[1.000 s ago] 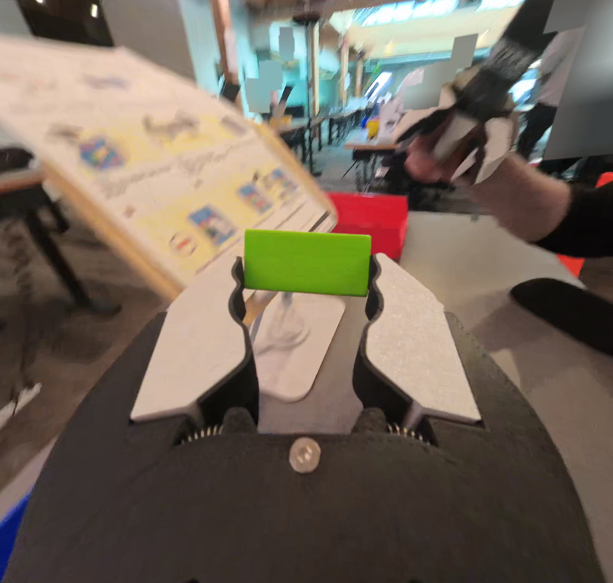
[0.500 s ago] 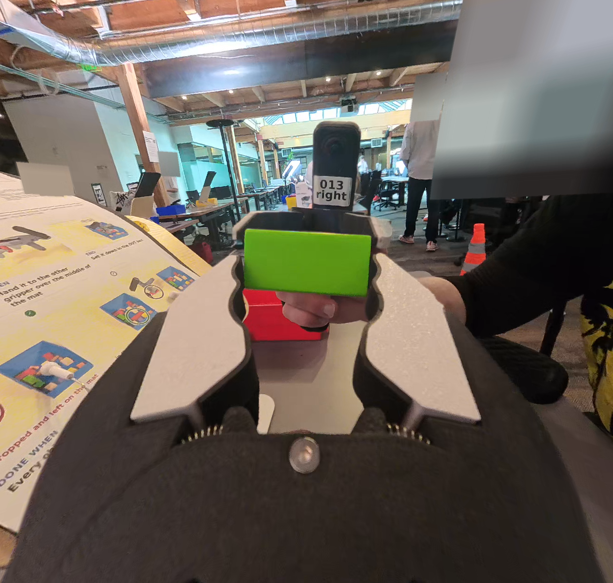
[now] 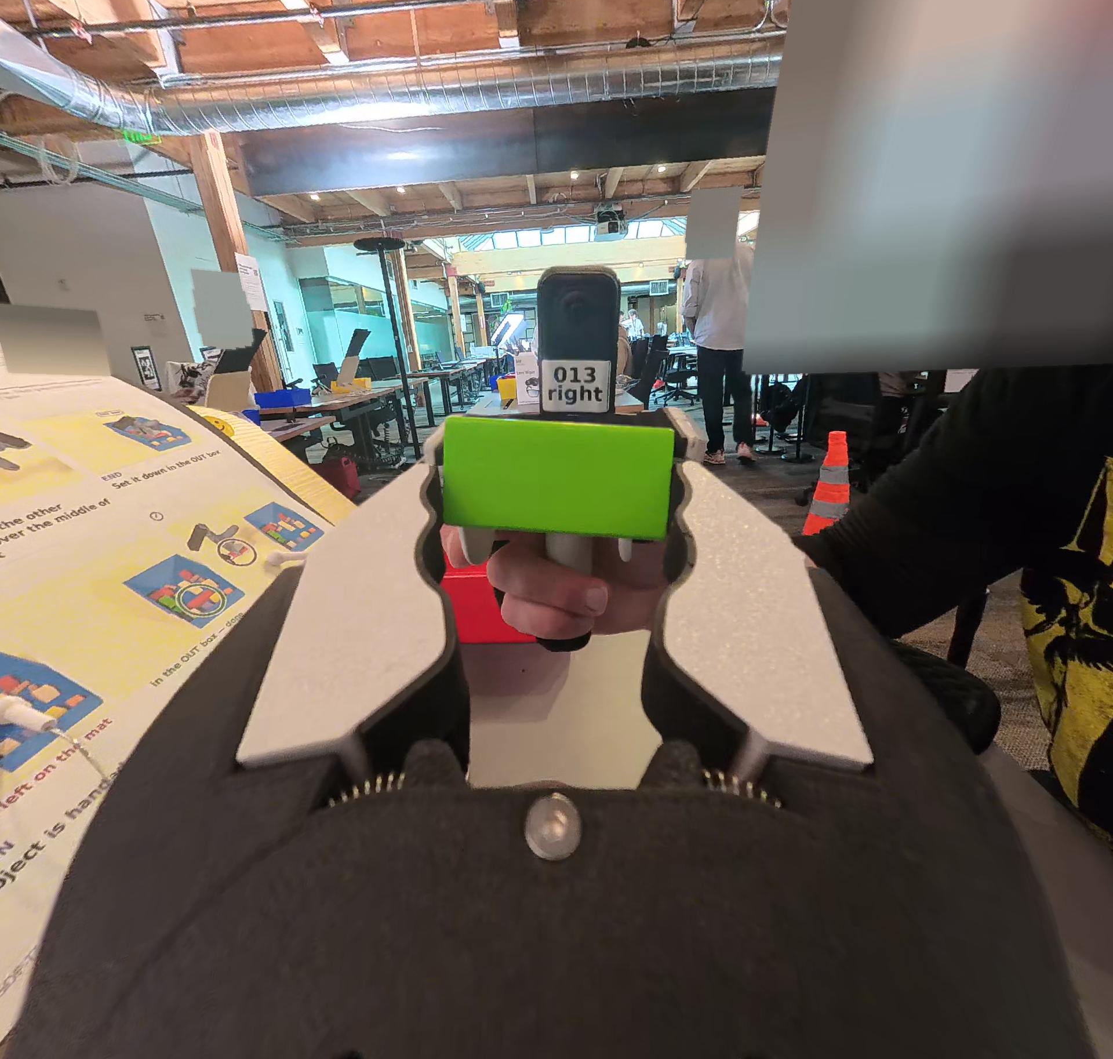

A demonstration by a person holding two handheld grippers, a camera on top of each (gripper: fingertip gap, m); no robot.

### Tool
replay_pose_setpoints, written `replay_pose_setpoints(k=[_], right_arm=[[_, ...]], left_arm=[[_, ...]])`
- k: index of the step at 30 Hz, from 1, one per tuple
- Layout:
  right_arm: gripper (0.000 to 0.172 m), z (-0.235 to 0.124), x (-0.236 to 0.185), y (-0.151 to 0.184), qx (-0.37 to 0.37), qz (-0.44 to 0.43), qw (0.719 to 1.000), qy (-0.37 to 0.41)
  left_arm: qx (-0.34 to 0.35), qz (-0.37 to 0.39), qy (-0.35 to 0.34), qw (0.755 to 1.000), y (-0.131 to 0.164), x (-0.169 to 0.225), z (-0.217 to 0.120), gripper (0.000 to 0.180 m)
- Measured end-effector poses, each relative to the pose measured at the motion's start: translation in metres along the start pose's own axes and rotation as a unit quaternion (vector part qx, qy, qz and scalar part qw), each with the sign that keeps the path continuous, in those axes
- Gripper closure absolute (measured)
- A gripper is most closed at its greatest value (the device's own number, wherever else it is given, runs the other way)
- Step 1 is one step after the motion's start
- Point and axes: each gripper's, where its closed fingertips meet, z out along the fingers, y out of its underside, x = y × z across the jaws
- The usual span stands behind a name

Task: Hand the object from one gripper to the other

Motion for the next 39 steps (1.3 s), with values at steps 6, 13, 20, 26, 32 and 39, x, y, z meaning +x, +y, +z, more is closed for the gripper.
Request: replay_pose_setpoints(k=[6, 13, 20, 26, 32, 39], right_arm=[[0.105, -0.037, 0.012, -0.028, 0.009, -0.012, 1.000, 0.014], [0.104, -0.247, 0.121, 0.001, -0.398, -0.119, 0.894, 0.169], [0.104, -0.432, 0.176, 0.102, -0.705, -0.029, 0.696, 0.136], [0.104, -0.486, 0.182, 0.179, -0.759, 0.036, 0.644, 0.086], [0.104, -0.500, 0.191, 0.214, -0.768, 0.060, 0.635, 0.061], [0.104, -0.491, 0.200, 0.225, -0.776, 0.058, 0.627, 0.024]], left_arm=[[0.012, 0.007, -0.010, 1.000, -0.012, -0.002, -0.012, 0.117], [0.019, 0.019, -0.045, 0.999, -0.024, -0.016, -0.040, 0.128], [-0.008, 0.016, -0.067, 0.998, -0.009, -0.028, -0.042, 0.129], [-0.028, 0.007, -0.073, 0.997, 0.005, -0.037, -0.043, 0.129], [-0.040, -0.003, -0.078, 0.996, 0.016, -0.044, -0.043, 0.129], [-0.051, -0.006, -0.077, 0.996, 0.024, -0.046, -0.041, 0.130]])
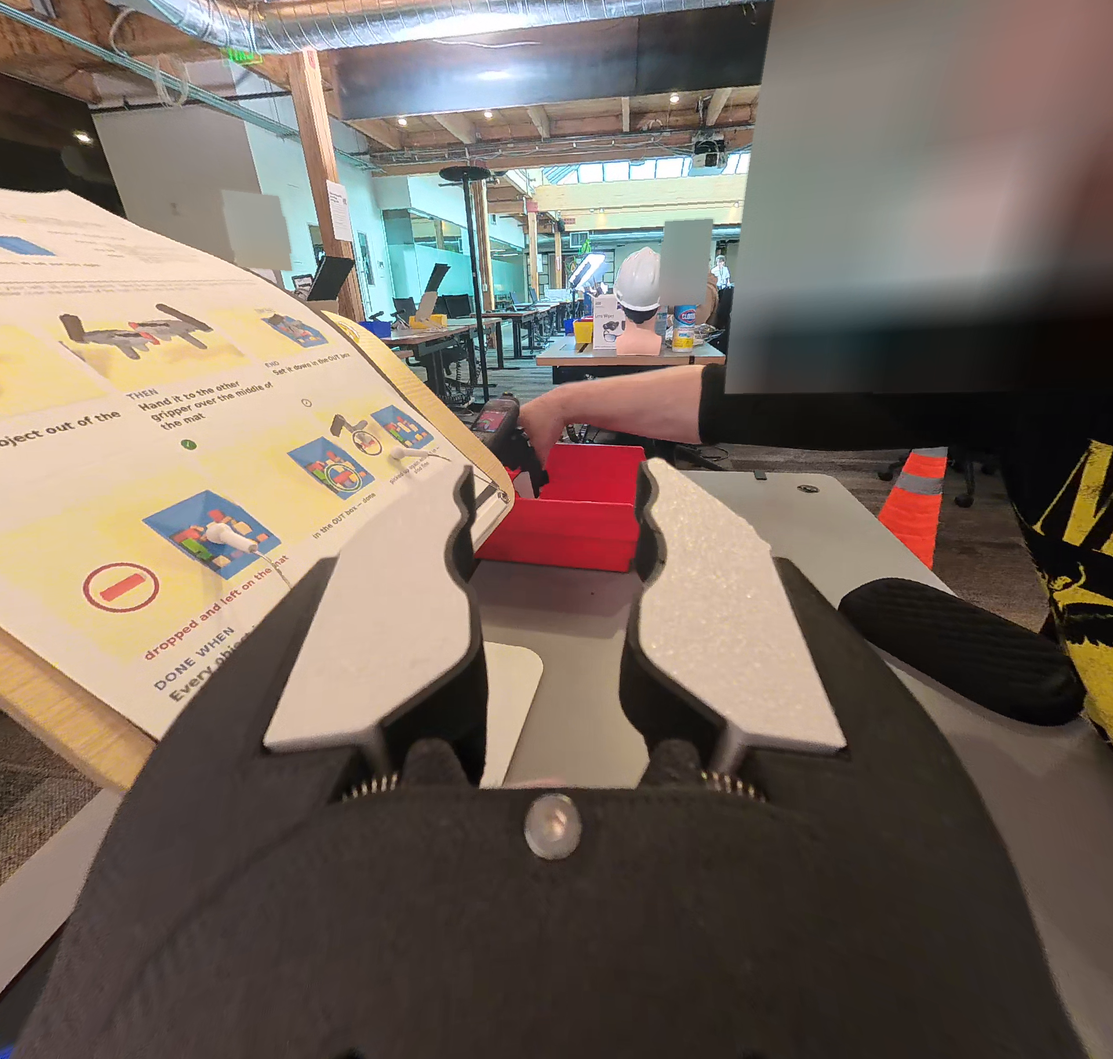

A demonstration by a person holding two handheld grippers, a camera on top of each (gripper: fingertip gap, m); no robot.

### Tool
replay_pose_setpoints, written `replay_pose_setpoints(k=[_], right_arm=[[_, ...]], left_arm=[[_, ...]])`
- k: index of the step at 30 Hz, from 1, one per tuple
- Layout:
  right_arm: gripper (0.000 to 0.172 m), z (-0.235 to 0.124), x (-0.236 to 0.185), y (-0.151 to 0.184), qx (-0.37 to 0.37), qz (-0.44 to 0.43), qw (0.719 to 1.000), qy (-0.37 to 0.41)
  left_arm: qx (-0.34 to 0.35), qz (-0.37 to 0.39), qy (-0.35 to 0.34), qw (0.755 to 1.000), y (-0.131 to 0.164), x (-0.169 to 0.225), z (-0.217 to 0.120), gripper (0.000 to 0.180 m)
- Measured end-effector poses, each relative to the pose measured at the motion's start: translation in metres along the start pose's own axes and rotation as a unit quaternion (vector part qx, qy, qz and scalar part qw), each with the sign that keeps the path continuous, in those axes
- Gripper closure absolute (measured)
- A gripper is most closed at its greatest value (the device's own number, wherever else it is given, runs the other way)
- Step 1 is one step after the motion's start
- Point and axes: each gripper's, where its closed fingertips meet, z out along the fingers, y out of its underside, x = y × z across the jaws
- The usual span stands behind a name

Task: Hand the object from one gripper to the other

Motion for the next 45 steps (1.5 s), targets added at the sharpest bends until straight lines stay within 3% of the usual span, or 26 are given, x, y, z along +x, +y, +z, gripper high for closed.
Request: replay_pose_setpoints(k=[8, 11, 13, 17, 21, 23, 26, 28, 33, 36, 41, 45], right_arm=[[0.104, -0.001, 0.000, -0.006, -0.010, -0.008, 1.000, -0.016], [0.086, -0.004, -0.002, -0.005, -0.021, 0.006, 1.000, -0.018], [0.084, -0.012, -0.003, -0.006, -0.017, 0.015, 1.000, -0.007], [0.081, -0.047, -0.008, -0.015, 0.019, 0.024, 0.998, 0.052], [0.085, -0.098, -0.031, -0.036, 0.053, 0.021, 0.990, 0.132], [0.087, -0.122, -0.048, -0.051, 0.074, 0.016, 0.983, 0.166], [0.093, -0.152, -0.080, -0.076, 0.103, 0.006, 0.973, 0.206], [0.100, -0.164, -0.101, -0.090, 0.111, 0.003, 0.968, 0.225], [0.099, -0.166, -0.162, -0.121, 0.128, -0.032, 0.966, 0.224], [0.099, -0.161, -0.191, -0.133, 0.131, -0.041, 0.966, 0.221], [0.100, -0.157, -0.224, -0.150, 0.139, -0.042, 0.968, 0.206], [0.100, -0.155, -0.244, -0.169, 0.156, -0.045, 0.968, 0.193]], left_arm=[[-0.011, -0.002, 0.002, 1.000, 0.007, -0.001, 0.004, 0.130], [-0.016, 0.002, 0.003, 1.000, 0.007, 0.000, 0.004, 0.130], [-0.022, 0.007, -0.002, 1.000, 0.007, -0.001, 0.003, 0.129], [-0.087, 0.045, -0.073, 0.992, 0.003, -0.018, -0.018, 0.121], [-0.202, 0.082, -0.212, 0.953, 0.008, -0.057, -0.069, 0.119], [-0.265, 0.089, -0.292, 0.915, 0.017, -0.081, -0.102, 0.119], [-0.326, 0.026, -0.364, 0.872, 0.040, -0.111, -0.148, 0.118], [-0.353, -0.024, -0.377, 0.856, 0.063, -0.123, -0.168, 0.117], [-0.418, -0.105, -0.388, 0.815, 0.115, -0.136, -0.201, 0.116], [-0.426, -0.120, -0.358, 0.822, 0.123, -0.124, -0.204, 0.118], [-0.489, -0.145, -0.292, 0.809, 0.149, -0.092, -0.207, 0.120], [-0.522, -0.124, -0.292, 0.792, 0.170, -0.089, -0.213, 0.124]])
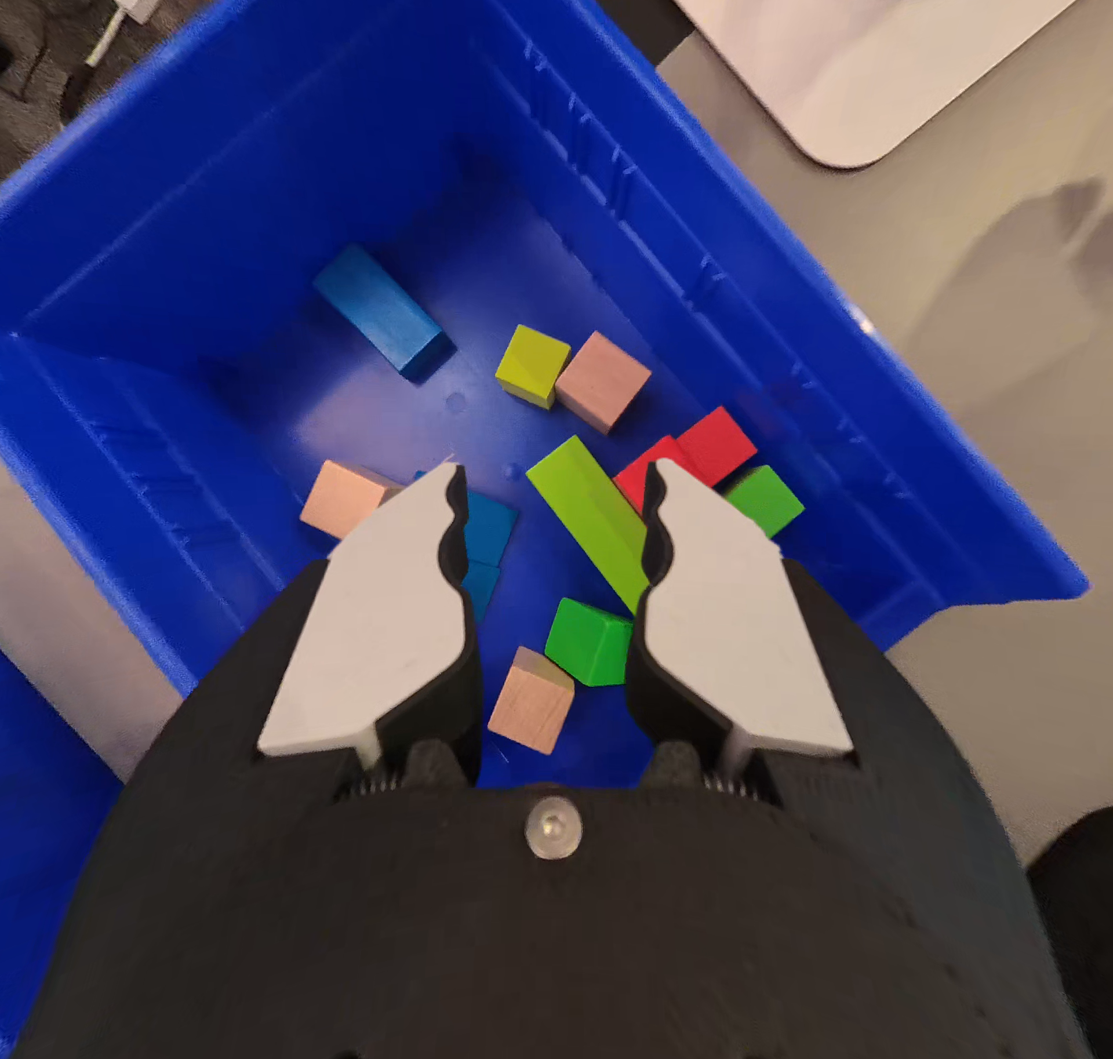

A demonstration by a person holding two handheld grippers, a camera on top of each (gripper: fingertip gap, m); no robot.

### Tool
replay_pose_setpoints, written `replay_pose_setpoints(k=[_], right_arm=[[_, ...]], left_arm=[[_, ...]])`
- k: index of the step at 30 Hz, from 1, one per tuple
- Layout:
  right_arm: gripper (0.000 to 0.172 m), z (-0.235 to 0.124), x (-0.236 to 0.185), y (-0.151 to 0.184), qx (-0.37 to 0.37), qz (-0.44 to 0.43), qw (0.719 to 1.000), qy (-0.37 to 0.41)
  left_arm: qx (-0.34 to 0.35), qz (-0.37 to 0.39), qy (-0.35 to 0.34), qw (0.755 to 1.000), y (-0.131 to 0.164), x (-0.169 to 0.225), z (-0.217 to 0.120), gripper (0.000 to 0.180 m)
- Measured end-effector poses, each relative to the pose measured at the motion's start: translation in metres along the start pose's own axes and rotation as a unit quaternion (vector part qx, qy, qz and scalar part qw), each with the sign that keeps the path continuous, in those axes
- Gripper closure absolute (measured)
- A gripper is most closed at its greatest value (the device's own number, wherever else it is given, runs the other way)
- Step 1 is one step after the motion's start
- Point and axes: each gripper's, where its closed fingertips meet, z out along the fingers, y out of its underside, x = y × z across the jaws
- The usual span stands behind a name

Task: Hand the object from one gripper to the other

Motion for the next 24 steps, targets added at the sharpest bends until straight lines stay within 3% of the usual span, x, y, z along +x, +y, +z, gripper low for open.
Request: replay_pose_setpoints(k=[3, 6, 9, 20, 24], right_arm=[[0.101, 0.002, -0.011, -0.009, -0.005, -0.010, 1.000, -0.007], [0.101, 0.000, -0.019, -0.017, -0.001, -0.013, 1.000, -0.015], [0.102, -0.002, -0.026, -0.024, 0.006, -0.020, 1.000, -0.021], [0.103, 0.002, -0.037, -0.027, 0.016, -0.016, 0.999, -0.034], [0.103, 0.004, -0.040, -0.031, 0.028, -0.015, 0.999, -0.037]], left_arm=[[-0.052, 0.101, 0.024, 0.993, 0.014, 0.009, 0.014, 0.117], [-0.084, 0.224, 0.046, 0.970, 0.024, 0.017, 0.017, 0.102], [-0.130, 0.301, 0.056, 0.943, 0.038, 0.015, 0.025, 0.088], [-0.123, 0.340, 0.157, 0.919, 0.050, 0.053, 0.034, 0.089], [-0.152, 0.346, 0.145, 0.914, 0.060, 0.051, 0.046, 0.105]])
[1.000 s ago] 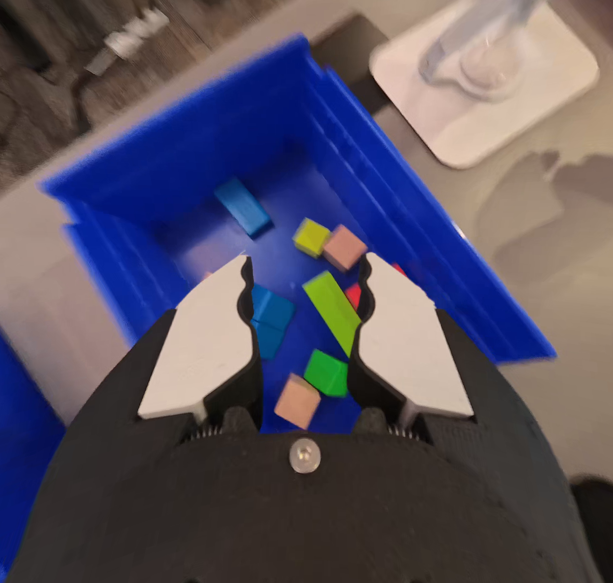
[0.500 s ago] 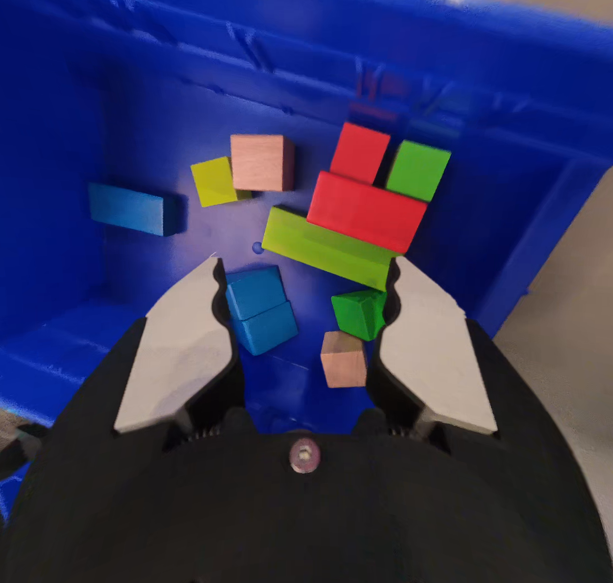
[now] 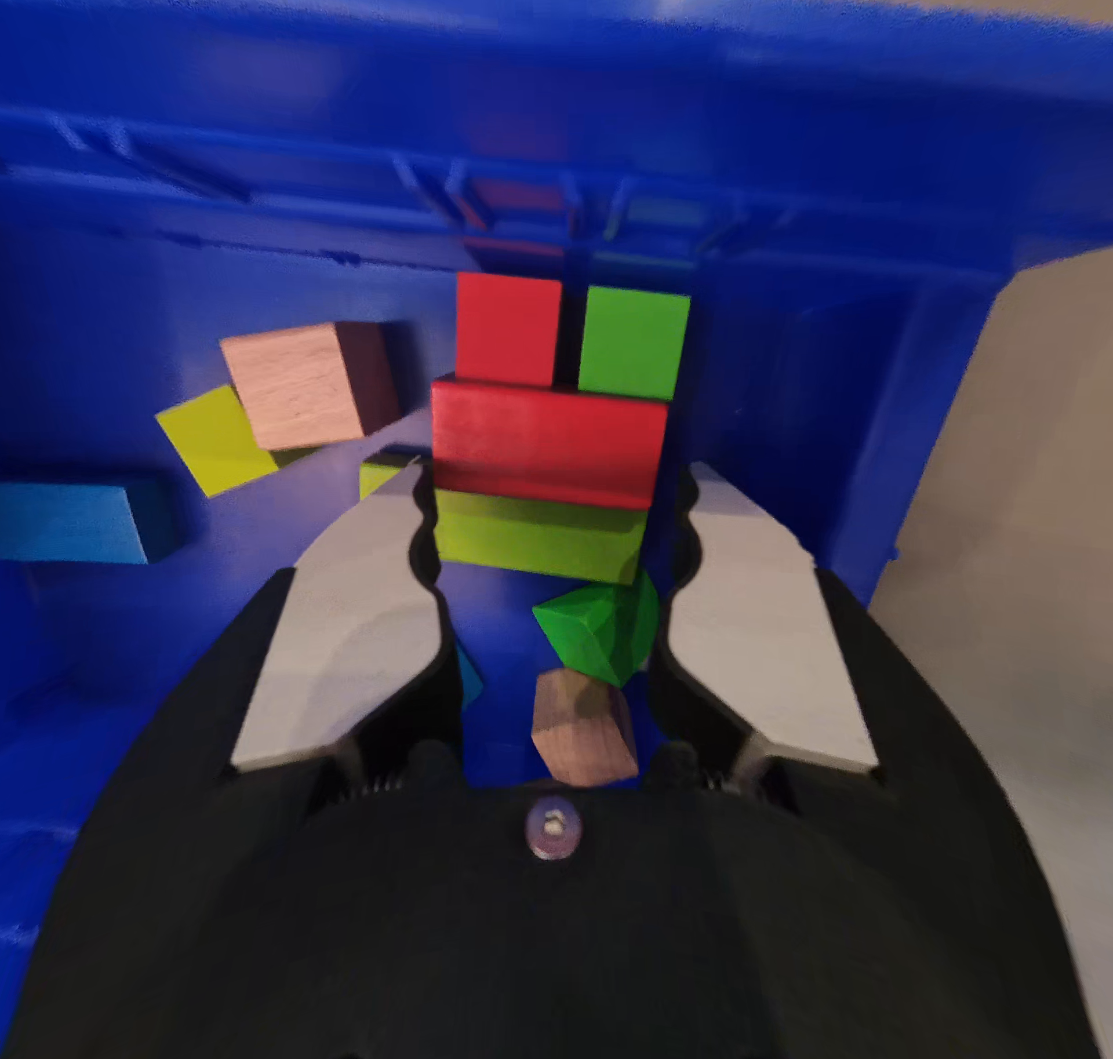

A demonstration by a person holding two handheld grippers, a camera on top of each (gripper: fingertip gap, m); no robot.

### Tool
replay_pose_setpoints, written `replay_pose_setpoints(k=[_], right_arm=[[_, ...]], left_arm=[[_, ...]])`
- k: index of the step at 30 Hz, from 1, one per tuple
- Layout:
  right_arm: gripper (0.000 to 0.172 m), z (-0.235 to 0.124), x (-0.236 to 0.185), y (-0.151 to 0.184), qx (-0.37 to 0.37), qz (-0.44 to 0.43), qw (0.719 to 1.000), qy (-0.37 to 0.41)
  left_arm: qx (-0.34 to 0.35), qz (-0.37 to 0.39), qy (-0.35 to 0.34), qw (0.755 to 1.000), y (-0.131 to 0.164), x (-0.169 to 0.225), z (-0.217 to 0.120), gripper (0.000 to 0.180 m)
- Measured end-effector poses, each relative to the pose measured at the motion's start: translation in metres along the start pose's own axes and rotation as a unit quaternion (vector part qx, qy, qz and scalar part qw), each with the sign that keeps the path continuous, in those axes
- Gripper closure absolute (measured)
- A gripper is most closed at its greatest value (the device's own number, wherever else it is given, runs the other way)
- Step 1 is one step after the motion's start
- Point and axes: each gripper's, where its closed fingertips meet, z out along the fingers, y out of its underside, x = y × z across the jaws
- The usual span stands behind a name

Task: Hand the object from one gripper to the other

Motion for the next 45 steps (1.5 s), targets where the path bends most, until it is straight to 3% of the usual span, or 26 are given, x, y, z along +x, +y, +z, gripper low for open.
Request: replay_pose_setpoints(k=[1, 6, 11, 14, 17, 22, 26, 32, 39, 45], right_arm=[[0.103, 0.000, -0.001, -0.003, 0.008, 0.001, 1.000, -0.001], [0.102, 0.000, -0.010, -0.025, 0.056, 0.012, 0.998, 0.000], [0.099, -0.014, -0.015, -0.073, 0.189, 0.035, 0.981, 0.031], [0.096, -0.028, -0.014, -0.113, 0.305, 0.062, 0.949, 0.045], [0.094, -0.038, -0.008, -0.151, 0.401, 0.086, 0.910, 0.063], [0.087, -0.051, -0.003, -0.201, 0.507, 0.100, 0.853, 0.065], [0.089, -0.051, 0.000, -0.216, 0.544, 0.115, 0.830, 0.037], [0.099, -0.053, -0.004, -0.217, 0.583, 0.109, 0.805, -0.012], [0.103, -0.038, -0.002, -0.199, 0.505, 0.074, 0.860, 0.024], [0.103, -0.053, 0.004, -0.179, 0.507, 0.090, 0.857, 0.017]], left_arm=[[0.020, -0.004, 0.002, 1.000, -0.005, 0.000, -0.001, 0.112], [0.067, -0.027, -0.035, 0.997, -0.009, -0.005, -0.015, 0.112], [0.195, -0.055, -0.098, 0.974, -0.028, 0.001, -0.074, 0.112], [0.318, -0.044, -0.133, 0.938, -0.069, 0.018, -0.127, 0.112], [0.446, -0.012, -0.135, 0.885, -0.128, 0.050, -0.173, 0.112], [0.563, 0.033, -0.091, 0.821, -0.208, 0.100, -0.210, 0.112], [0.594, 0.060, -0.053, 0.800, -0.242, 0.126, -0.220, 0.113], [0.627, 0.073, -0.006, 0.776, -0.265, 0.139, -0.223, 0.113], [0.607, 0.091, -0.009, 0.789, -0.279, 0.140, -0.212, 0.113], [0.615, 0.086, 0.018, 0.783, -0.301, 0.139, -0.216, 0.113]])
